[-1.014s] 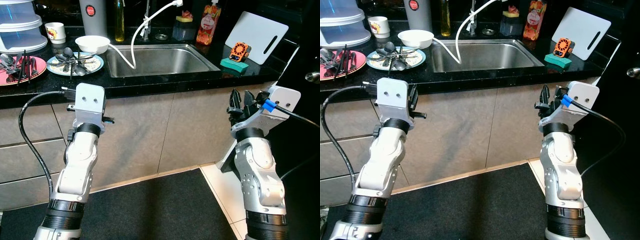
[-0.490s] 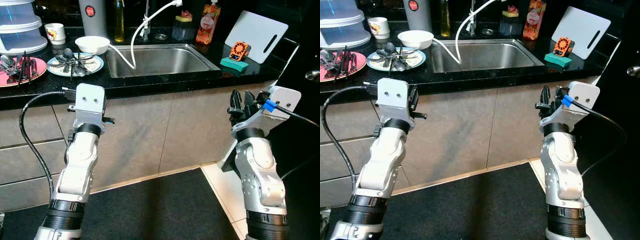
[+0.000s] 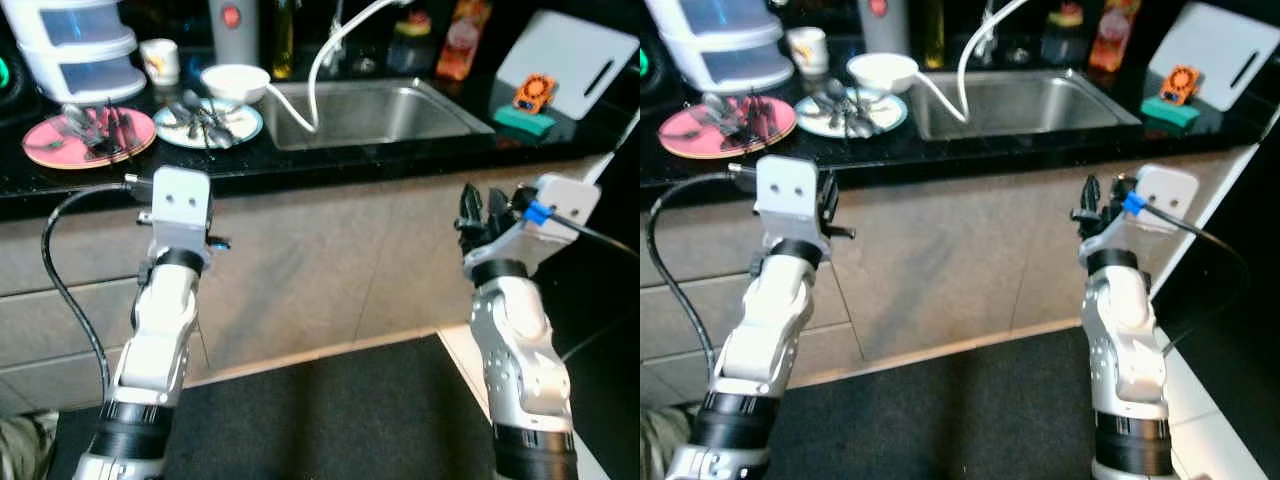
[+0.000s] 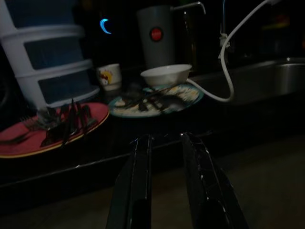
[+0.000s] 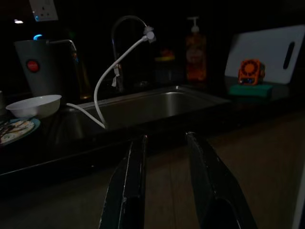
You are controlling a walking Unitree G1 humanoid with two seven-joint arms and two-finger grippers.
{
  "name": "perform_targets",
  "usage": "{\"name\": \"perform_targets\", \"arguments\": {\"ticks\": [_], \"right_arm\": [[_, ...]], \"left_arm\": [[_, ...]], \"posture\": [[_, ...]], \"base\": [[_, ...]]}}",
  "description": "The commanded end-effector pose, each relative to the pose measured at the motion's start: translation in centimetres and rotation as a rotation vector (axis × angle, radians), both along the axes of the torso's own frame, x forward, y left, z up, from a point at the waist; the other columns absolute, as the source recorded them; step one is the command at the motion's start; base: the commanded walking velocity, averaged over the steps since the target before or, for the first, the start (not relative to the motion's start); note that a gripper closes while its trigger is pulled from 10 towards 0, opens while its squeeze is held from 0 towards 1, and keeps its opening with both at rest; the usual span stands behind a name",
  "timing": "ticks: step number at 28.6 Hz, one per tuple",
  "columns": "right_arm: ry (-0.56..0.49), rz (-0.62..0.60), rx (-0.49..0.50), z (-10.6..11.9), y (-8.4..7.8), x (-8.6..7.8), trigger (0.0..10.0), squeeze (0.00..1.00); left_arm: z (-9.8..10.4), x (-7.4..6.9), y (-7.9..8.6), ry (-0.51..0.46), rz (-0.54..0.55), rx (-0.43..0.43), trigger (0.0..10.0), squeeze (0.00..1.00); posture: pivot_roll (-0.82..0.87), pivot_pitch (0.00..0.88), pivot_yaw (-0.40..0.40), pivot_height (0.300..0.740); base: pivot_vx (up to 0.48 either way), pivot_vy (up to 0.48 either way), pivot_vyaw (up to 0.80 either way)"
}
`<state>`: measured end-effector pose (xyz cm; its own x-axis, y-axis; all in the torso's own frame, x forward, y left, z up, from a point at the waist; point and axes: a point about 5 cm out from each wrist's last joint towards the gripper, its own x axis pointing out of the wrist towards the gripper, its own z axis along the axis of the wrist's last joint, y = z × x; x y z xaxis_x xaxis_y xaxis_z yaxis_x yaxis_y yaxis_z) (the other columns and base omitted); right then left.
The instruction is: Kitchen organization
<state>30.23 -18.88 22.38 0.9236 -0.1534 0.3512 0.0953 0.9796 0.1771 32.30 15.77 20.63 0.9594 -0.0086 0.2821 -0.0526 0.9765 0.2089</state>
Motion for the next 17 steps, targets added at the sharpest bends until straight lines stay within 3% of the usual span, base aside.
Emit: {"name": "perform_targets", "arguments": {"ticks": [1,7,17], "right_arm": [[0.012,0.002,0.011,-0.25,0.12,0.04,10.0,0.0],[0.011,0.002,0.013,-0.24,0.1,0.03,10.0,0.0],[0.006,0.001,0.011,-0.1,0.06,-0.02,10.0,0.0]], "left_arm": [[-0.15,-0.05,0.09,0.011,0.002,0.009,10.0,0.0],[-0.4,0.19,-0.19,0.037,0.006,0.057,10.0,0.0],[-0.36,0.25,-0.47,0.035,-0.007,0.049,10.0,0.0]], "posture": [[0.03,0.0,-0.05,0.74],[0.03,0.0,-0.05,0.74],[0.03,0.0,-0.05,0.74]], "base": [[0.0,0.3,0.0],[0.0,0.05,0.0],[0.0,-0.052,0.0]]}}
